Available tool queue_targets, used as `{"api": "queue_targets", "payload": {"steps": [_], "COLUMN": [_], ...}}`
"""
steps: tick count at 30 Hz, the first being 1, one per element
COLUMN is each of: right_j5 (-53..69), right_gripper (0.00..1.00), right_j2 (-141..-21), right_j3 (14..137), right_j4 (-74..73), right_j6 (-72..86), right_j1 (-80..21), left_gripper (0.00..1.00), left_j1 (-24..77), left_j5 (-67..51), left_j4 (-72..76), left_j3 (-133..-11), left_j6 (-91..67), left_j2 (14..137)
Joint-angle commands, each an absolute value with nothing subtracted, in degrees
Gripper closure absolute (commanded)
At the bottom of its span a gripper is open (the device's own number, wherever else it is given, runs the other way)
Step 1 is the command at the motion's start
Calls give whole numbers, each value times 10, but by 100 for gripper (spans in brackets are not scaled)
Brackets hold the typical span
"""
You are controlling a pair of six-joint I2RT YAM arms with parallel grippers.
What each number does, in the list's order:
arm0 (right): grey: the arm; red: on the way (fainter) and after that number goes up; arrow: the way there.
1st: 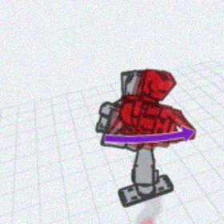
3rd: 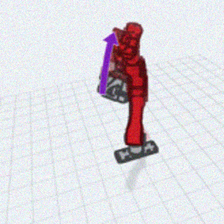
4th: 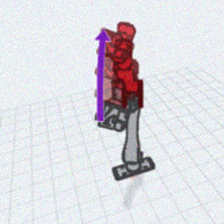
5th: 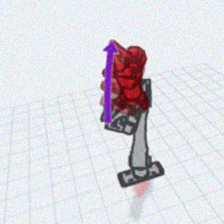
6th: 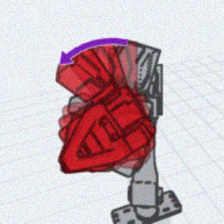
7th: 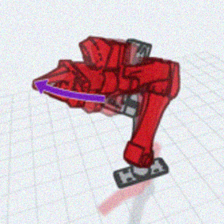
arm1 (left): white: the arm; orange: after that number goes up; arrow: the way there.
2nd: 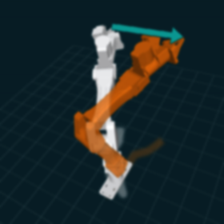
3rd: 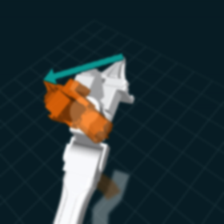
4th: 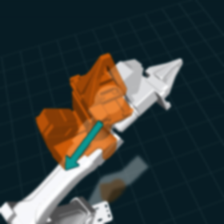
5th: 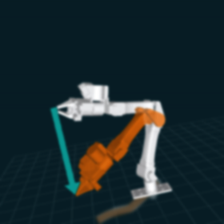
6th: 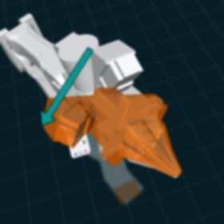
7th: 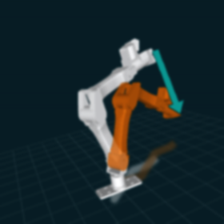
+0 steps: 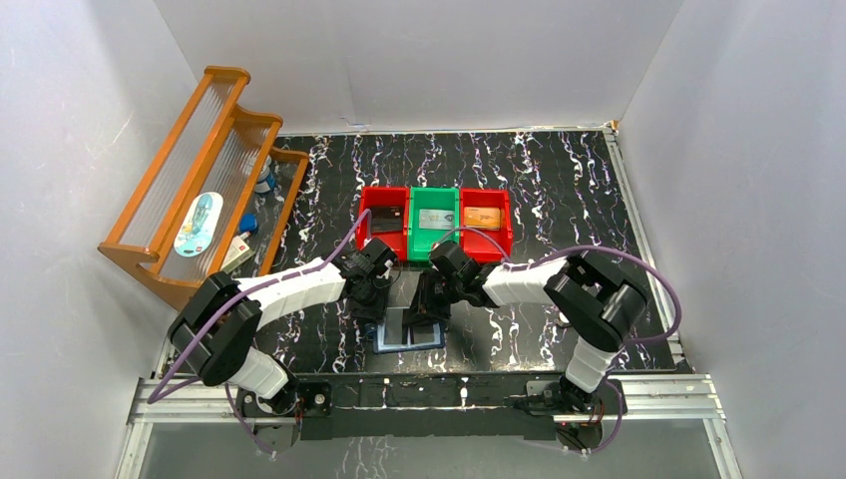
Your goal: Take the credit cards out of the card holder
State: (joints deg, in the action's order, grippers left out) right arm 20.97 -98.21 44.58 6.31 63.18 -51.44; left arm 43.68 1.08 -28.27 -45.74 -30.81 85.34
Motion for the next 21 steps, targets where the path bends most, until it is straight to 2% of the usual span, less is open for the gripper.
{"api": "queue_targets", "payload": {"steps": [1, 5, 8, 21], "right_j5": [225, 225, 204, 213], "right_gripper": [75, 87, 92, 92], "right_j2": [-1014, -1010, -993, -941], "right_j3": [459, 457, 453, 421], "right_j4": [77, 84, 66, 54], "right_j6": [624, 626, 625, 610], "right_j1": [-515, -515, -515, -493], "left_gripper": [72, 72, 73, 74], "left_j1": [444, 445, 445, 445], "left_j5": [36, 36, 37, 45], "left_j4": [-322, -322, -323, -323], "left_j3": [-421, -421, -420, -415], "left_j6": [-294, -295, -294, -296], "left_j2": [883, 884, 884, 877]}}
